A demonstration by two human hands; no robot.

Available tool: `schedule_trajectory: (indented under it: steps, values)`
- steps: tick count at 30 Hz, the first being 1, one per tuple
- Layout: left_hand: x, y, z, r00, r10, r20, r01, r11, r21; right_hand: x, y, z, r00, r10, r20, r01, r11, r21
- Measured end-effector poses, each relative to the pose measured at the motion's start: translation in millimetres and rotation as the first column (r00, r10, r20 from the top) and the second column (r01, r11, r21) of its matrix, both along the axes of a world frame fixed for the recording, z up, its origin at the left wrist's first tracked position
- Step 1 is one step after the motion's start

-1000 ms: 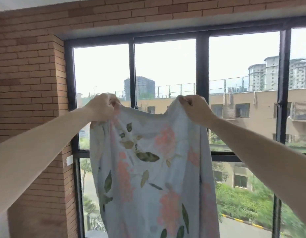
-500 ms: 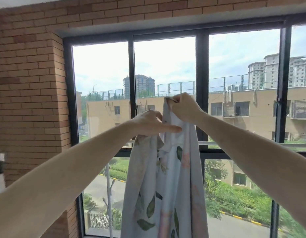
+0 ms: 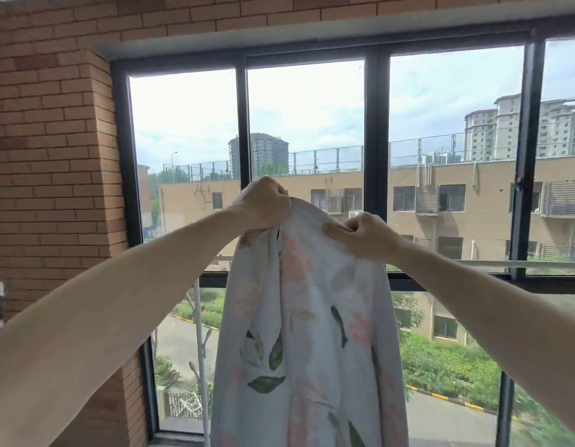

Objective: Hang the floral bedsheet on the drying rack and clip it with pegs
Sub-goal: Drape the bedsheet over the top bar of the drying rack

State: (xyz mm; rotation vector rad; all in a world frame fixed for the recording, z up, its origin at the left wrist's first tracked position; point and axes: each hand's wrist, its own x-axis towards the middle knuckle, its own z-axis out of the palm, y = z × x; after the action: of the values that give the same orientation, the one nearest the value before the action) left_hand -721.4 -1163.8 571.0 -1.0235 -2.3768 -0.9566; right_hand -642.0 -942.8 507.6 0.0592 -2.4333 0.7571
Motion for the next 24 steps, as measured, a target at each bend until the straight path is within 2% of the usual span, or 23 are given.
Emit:
schedule_trajectory:
  steps: [3,6,7,8,9,11,13,14,15,17,18,19,21,22,23,24]
  values:
    - [4,1,6,1.000,0.015,-0.005,-0.014,0.995,0.098,-1,14,-52,0.946,0.065,0.316,-0.057,0.998,-0.036]
    - [-1,-6,8,0.998,0.062,0.007,-0.063,0.984,0.166,9,28,-114,0.757,0.143,0.638,-0.032,0.983,-0.182]
    - [-3,-9,6,0.997,0.079,0.010,-0.080,0.983,0.167,12,33,-129,0.707,0.174,0.686,0.001,0.969,-0.248]
    - [-7,-11,5,0.995,0.103,0.006,-0.103,0.981,0.162,14,39,-138,0.698,0.184,0.691,0.030,0.958,-0.286]
    - [-9,-13,4,0.990,0.143,-0.003,-0.141,0.978,0.153,17,44,-141,0.718,0.168,0.676,0.045,0.957,-0.286]
    - [-12,-21,1,0.965,0.255,-0.056,-0.249,0.964,0.097,24,60,-123,0.821,0.063,0.567,0.091,0.967,-0.239]
    - [-17,-36,-4,0.933,0.337,-0.125,-0.342,0.940,-0.013,34,81,-78,0.932,-0.112,0.344,0.178,0.970,-0.167]
    - [-19,-44,-6,0.927,0.345,-0.146,-0.357,0.932,-0.064,43,86,-48,0.960,-0.193,0.203,0.226,0.962,-0.153]
    - [-22,-50,-9,0.929,0.336,-0.157,-0.353,0.930,-0.098,50,87,-17,0.970,-0.243,0.028,0.244,0.949,-0.198]
    - [-26,-60,-12,0.936,0.315,-0.157,-0.334,0.936,-0.111,56,82,34,0.910,-0.241,-0.339,0.109,0.924,-0.366]
    - [-28,-64,-12,0.934,0.325,-0.150,-0.341,0.934,-0.102,54,78,48,0.882,-0.218,-0.417,0.068,0.936,-0.346]
    - [-30,-70,-11,0.928,0.340,-0.154,-0.356,0.930,-0.092,55,66,56,0.912,-0.162,-0.377,0.060,0.961,-0.269]
    - [-33,-88,-10,0.929,0.342,-0.140,-0.357,0.928,-0.103,57,65,61,0.984,-0.156,-0.085,0.157,0.988,0.006]
    - [-34,-96,-10,0.940,0.317,-0.126,-0.331,0.937,-0.112,59,69,67,0.980,-0.187,-0.061,0.190,0.980,0.058]
    - [-34,-102,-8,0.951,0.284,-0.119,-0.297,0.948,-0.113,59,75,75,0.963,-0.216,-0.160,0.226,0.973,0.043]
    - [-33,-103,-7,0.959,0.252,-0.133,-0.266,0.959,-0.101,59,77,76,0.929,-0.196,-0.314,0.192,0.980,-0.047]
